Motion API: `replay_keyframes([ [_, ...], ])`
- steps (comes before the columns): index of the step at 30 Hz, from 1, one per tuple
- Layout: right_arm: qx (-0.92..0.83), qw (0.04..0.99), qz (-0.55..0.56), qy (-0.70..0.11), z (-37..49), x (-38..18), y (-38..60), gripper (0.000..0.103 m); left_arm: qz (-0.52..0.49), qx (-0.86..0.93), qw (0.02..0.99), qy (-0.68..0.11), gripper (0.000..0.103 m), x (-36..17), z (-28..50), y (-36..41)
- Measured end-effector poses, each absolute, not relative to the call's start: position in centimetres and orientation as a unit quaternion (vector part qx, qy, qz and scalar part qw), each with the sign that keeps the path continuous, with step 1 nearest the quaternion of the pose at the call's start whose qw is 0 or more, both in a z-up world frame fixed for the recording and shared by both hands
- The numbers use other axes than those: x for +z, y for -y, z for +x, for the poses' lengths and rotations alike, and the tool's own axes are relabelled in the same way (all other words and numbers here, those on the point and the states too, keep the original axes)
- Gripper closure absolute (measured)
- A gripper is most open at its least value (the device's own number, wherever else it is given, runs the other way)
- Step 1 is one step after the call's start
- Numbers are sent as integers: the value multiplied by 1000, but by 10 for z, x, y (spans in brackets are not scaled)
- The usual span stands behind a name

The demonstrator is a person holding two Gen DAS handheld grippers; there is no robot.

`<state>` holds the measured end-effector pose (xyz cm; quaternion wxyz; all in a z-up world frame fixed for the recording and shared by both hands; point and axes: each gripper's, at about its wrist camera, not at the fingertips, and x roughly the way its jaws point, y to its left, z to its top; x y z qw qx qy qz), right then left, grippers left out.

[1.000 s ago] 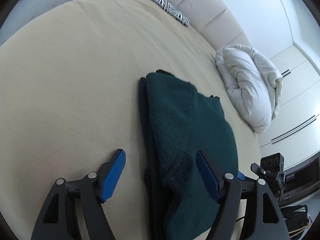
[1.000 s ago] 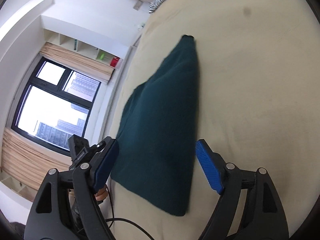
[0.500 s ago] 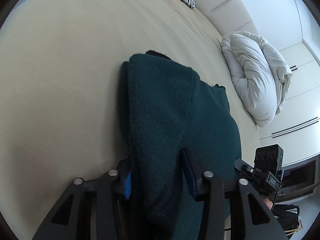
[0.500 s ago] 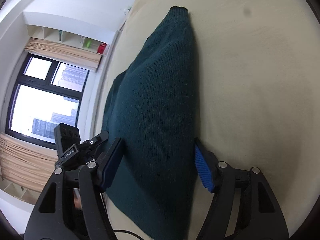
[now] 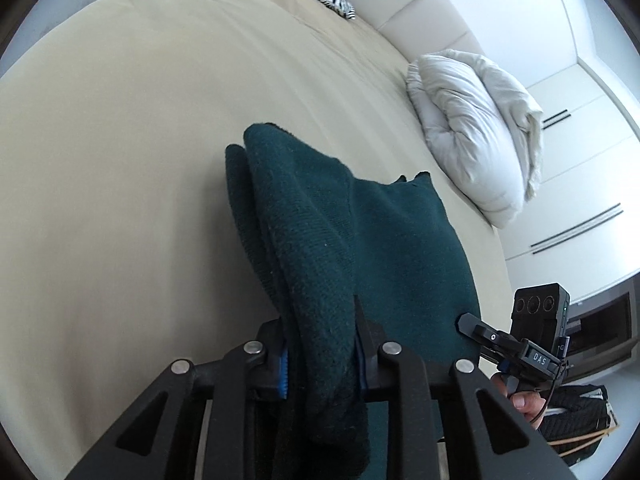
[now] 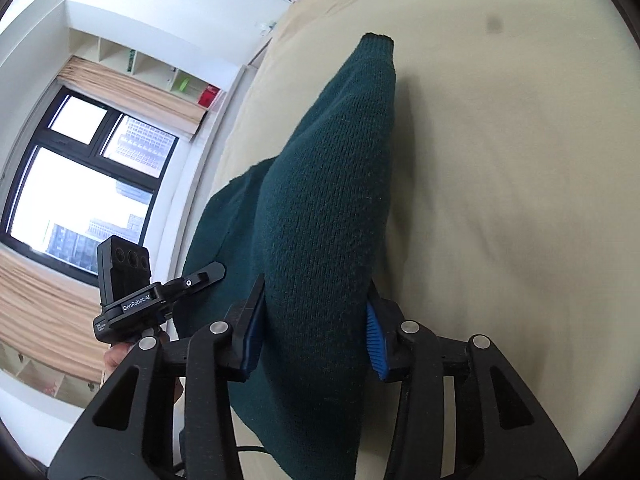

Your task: Fold small clothes

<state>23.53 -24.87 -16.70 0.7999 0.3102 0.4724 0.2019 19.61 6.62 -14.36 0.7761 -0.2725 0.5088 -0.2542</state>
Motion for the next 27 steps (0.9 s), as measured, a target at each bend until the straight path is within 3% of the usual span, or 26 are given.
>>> replay_keyframes([
  [12,205,814,305,-449,65,-156,240,63,-253,-292,775,-501,78,-141,82,-39],
  [21,187,776,406,-445,31,-225,265,62,-263,-268,760,-530,70,-191,74,-34],
  [27,194,780,401,-440,27,-227,258,62,-272,-268,760,-526,69,-197,73,-35],
])
